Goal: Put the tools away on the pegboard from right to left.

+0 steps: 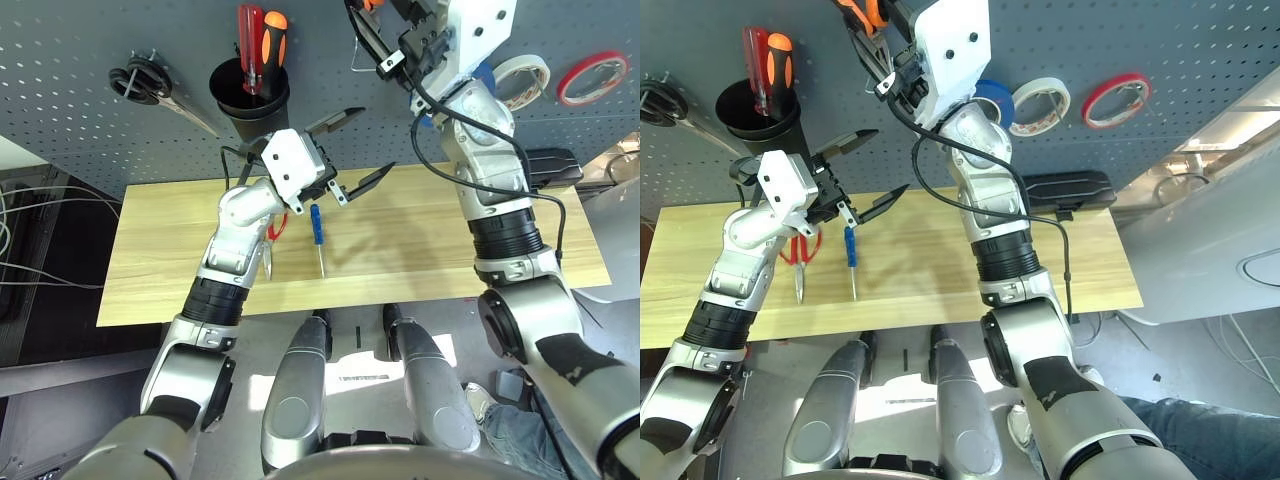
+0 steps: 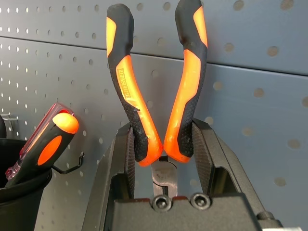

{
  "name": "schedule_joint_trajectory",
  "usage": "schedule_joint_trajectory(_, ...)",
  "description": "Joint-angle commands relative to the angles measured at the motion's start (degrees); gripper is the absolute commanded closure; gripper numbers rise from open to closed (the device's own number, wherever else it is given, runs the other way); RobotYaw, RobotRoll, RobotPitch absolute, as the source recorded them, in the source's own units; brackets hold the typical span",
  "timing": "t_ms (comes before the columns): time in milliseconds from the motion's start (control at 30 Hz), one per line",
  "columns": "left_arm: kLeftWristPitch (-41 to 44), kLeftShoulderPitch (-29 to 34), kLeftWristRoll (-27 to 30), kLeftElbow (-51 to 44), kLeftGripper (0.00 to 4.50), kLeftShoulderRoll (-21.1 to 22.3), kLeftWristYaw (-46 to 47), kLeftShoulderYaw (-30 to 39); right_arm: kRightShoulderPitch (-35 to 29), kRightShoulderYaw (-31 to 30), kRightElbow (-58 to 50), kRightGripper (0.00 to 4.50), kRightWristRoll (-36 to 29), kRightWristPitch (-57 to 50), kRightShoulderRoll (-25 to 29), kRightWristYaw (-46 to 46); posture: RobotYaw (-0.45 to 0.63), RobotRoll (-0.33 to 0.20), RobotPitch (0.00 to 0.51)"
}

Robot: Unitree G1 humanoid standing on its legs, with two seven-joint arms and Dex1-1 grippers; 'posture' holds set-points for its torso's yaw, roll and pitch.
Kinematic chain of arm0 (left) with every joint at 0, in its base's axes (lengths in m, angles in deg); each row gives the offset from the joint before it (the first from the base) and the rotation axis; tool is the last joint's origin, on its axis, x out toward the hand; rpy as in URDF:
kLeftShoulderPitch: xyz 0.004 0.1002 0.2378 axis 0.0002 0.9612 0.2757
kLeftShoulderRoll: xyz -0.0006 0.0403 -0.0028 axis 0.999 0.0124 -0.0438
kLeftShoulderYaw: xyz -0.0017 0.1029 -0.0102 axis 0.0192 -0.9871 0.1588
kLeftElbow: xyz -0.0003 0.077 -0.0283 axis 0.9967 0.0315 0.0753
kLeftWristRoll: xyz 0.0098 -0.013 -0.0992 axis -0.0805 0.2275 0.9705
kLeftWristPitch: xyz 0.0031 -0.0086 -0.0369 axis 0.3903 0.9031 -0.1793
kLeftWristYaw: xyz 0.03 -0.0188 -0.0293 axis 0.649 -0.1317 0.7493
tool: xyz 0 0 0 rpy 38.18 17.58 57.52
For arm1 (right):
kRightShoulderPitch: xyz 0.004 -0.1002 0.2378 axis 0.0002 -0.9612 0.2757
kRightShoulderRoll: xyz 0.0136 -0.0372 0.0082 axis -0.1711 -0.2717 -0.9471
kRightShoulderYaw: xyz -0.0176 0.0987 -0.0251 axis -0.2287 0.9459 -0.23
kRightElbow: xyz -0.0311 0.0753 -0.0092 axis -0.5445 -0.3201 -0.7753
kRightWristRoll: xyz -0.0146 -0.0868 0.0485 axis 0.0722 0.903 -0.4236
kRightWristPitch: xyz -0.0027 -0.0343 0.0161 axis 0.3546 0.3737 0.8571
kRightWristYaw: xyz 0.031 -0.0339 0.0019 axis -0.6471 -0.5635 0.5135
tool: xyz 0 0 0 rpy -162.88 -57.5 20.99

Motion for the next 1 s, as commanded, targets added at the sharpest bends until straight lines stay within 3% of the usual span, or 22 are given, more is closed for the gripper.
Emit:
schedule_joint_trajectory(33, 0.23, 0.73, -0.30, -0.49, 0.00, 0.08, -0.15, -0.94, -1.62, -0.80, 1.60, 2.66, 1.39, 2.75, -0.47, 0.18, 0.17, 0.000, 0.381)
schedule_joint_trajectory(433, 0.42, 0.46, -0.23, 0.20, 0.00, 0.04, -0.66, -1.24, -6.01, -0.72, -0.30, 2.66, 2.70, -0.41, 0.02, 0.10, 0.16, 0.000, 0.374)
schedule_joint_trajectory(600, 0.83, -0.01, -0.15, 1.00, 0.00, 0.49, -1.82, -1.90, -13.81, 0.70, -12.65, 1.01, -0.98, -8.98, 3.95, -2.70, 0.16, 0.000, 0.366)
schedule_joint_trajectory(700, 5.63, 0.09, -0.04, 1.07, 0.00, 1.12, -2.35, -2.40, -20.52, 0.92, -21.59, 0.02, -3.58, -14.88, 7.32, -5.04, 0.16, 0.000, 0.366)
schedule_joint_trajectory(767, 6.52, 0.11, -0.01, 0.84, 0.00, 1.24, -2.39, -2.47, -21.35, 0.80, -23.39, 0.02, -3.99, -16.47, 7.94, -5.04, 0.16, 0.000, 0.366)
schedule_joint_trajectory(1000, 18.02, -0.15, -3.76, 4.98, 0.00, 2.65, -4.43, -7.18, -36.66, 0.76, -33.27, 0.02, -8.65, -24.15, 16.14, -12.03, 0.14, 0.000, 0.366)
